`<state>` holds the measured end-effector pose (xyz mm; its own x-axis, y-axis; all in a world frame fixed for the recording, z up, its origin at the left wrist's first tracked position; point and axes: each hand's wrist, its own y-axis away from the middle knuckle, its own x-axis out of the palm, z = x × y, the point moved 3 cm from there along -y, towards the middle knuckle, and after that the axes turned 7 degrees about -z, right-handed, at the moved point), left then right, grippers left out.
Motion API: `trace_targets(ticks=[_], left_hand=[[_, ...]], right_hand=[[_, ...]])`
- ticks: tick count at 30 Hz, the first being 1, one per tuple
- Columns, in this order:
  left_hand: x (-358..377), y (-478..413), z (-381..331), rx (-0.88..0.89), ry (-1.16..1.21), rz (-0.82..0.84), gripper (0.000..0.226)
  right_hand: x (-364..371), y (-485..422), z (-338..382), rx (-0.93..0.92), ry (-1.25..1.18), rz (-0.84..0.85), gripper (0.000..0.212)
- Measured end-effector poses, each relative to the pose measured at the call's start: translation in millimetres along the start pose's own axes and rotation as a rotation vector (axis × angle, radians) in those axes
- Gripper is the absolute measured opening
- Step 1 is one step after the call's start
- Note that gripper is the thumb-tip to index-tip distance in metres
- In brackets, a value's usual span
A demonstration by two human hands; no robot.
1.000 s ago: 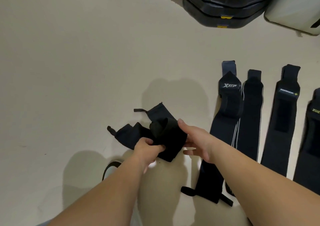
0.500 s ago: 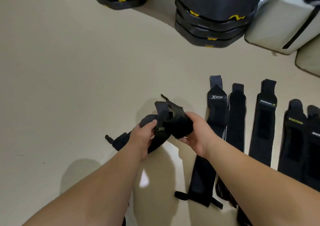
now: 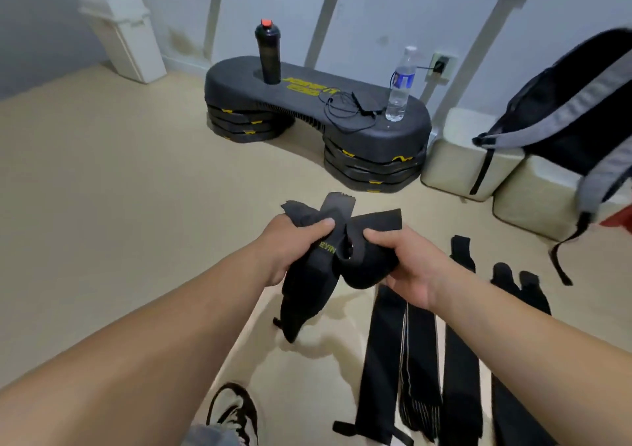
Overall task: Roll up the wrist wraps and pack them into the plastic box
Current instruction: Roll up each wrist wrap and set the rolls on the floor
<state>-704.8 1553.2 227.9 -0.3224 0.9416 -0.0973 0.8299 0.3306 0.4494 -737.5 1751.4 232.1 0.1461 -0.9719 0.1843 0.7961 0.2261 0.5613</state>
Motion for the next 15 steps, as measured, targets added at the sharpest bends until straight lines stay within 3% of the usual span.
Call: trace_targets(ticks=[4,10,15], left_hand=[[18.9,52.0,-48.1,0.140,-0.161,0.052,0.030],[52.8,118.7,-82.7,0.299,-0.128,0.092,0.012],[82.5,152.0,-85.6,0.348,-0.081,0.082,0.018]], right_hand=[[-8.7,46.6,27.5,-0.043,0.019,-0.033,0.031],[-38.6,89.5,44.9,-0.133,-0.038,-0.153,0.033],[-69.1,112.1,29.6,-0.147,0.002,-0.312,0.073]])
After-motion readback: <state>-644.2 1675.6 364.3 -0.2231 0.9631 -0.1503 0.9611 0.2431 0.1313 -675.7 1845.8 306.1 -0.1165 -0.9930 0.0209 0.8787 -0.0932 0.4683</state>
